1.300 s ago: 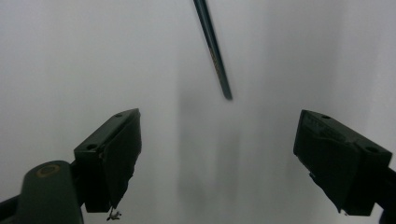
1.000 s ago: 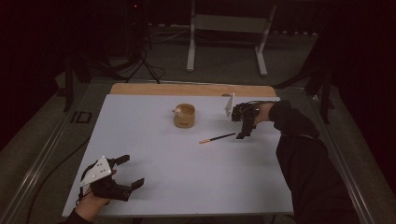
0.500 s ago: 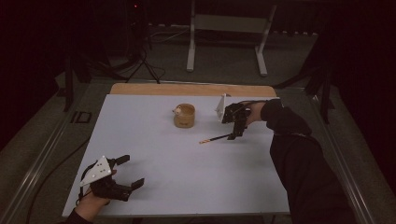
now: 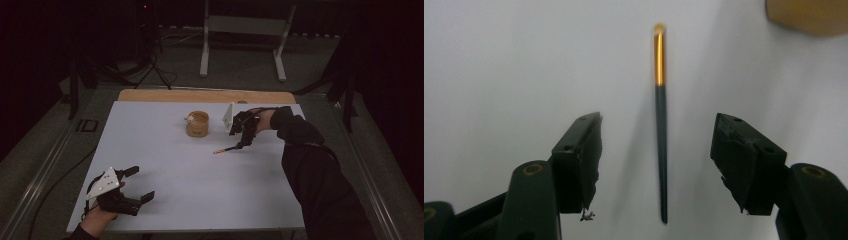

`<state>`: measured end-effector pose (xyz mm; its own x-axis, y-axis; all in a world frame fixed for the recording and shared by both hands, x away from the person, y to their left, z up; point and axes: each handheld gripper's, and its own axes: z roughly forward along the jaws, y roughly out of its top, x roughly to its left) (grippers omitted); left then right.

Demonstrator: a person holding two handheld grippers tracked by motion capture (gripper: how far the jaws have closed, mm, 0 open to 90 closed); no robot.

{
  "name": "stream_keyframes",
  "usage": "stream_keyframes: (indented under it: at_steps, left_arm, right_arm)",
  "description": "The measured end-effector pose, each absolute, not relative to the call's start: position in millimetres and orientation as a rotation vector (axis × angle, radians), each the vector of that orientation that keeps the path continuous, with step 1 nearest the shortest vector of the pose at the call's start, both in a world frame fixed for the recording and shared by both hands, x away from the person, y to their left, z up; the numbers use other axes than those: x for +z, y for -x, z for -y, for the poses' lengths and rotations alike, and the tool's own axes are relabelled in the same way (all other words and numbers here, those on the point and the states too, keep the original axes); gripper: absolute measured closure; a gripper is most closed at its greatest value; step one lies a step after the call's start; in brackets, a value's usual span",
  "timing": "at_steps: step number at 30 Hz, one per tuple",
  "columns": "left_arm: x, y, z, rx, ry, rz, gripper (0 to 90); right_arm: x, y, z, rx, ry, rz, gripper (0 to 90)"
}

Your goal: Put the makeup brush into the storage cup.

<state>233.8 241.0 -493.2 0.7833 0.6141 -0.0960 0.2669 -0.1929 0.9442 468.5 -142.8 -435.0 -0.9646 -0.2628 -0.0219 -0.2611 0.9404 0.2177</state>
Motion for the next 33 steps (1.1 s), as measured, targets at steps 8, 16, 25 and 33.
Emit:
stream_keyframes:
  at_steps: [8, 16, 25, 33]
  left_arm:
    - [-493.3, -233.7, -241.1, 0.361, -1.783, -0.682, 0.6]
    - [-493.7, -233.9, -241.0, 0.358, -1.788, -0.679, 0.6]
    - [-494.1, -233.7, -241.5, 0.355, -1.788, -0.678, 0.6]
    - [-494.8, -233.9, -241.0, 0.35, -1.79, -0.678, 0.6]
  right_arm:
    - [-442.9, -463.2, 128.4, -0.333, -0.51, 3.082, 47.8]
    - [-453.1, -460.7, 117.1, -0.362, -0.542, 3.051, 56.5]
    - [-463.4, -461.9, 108.9, -0.364, -0.538, 3.054, 61.1]
    - [-476.6, -462.6, 104.3, -0.3, -0.548, 3.076, 67.2]
